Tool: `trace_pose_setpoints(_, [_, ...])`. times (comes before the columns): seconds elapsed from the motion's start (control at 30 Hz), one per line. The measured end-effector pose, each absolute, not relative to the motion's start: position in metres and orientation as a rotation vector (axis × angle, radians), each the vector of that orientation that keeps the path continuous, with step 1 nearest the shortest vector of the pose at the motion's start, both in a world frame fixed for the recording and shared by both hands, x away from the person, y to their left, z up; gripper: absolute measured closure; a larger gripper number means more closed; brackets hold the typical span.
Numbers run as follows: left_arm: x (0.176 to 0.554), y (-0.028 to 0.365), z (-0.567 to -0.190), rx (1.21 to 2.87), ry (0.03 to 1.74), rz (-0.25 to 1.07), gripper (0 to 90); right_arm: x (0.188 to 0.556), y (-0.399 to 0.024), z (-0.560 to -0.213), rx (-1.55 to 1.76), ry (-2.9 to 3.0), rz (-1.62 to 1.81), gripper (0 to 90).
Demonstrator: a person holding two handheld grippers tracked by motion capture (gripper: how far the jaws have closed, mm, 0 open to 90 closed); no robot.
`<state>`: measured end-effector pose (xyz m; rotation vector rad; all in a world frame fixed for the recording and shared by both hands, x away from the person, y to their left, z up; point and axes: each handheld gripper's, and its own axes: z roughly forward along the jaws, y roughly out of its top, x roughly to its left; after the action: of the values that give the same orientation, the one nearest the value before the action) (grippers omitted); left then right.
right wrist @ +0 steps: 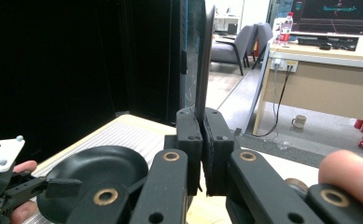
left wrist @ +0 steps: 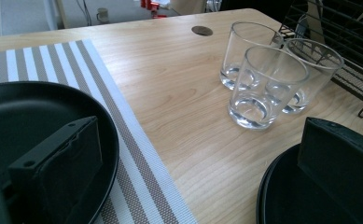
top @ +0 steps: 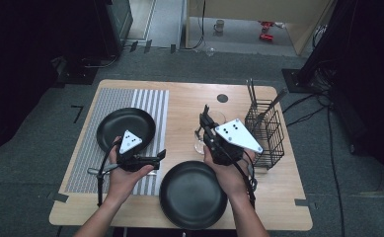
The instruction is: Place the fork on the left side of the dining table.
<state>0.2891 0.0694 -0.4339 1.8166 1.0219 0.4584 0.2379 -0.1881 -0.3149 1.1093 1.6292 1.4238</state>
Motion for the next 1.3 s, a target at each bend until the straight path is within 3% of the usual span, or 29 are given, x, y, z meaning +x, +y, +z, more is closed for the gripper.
trace_pose_setpoints(1.13, [0.281, 0.022, -0.418, 1.812, 0.846, 0.464, 0.7, 0.239, -0.169, -0.315, 1.091, 1.654, 1.471, 87.5])
trace_pose_setpoints(1.3, [0.279, 0.018, -0.416, 1.811, 0.833, 0.473, 5.7, 0.239, -0.166, -0.316, 1.090, 1.663, 1.474, 87.5])
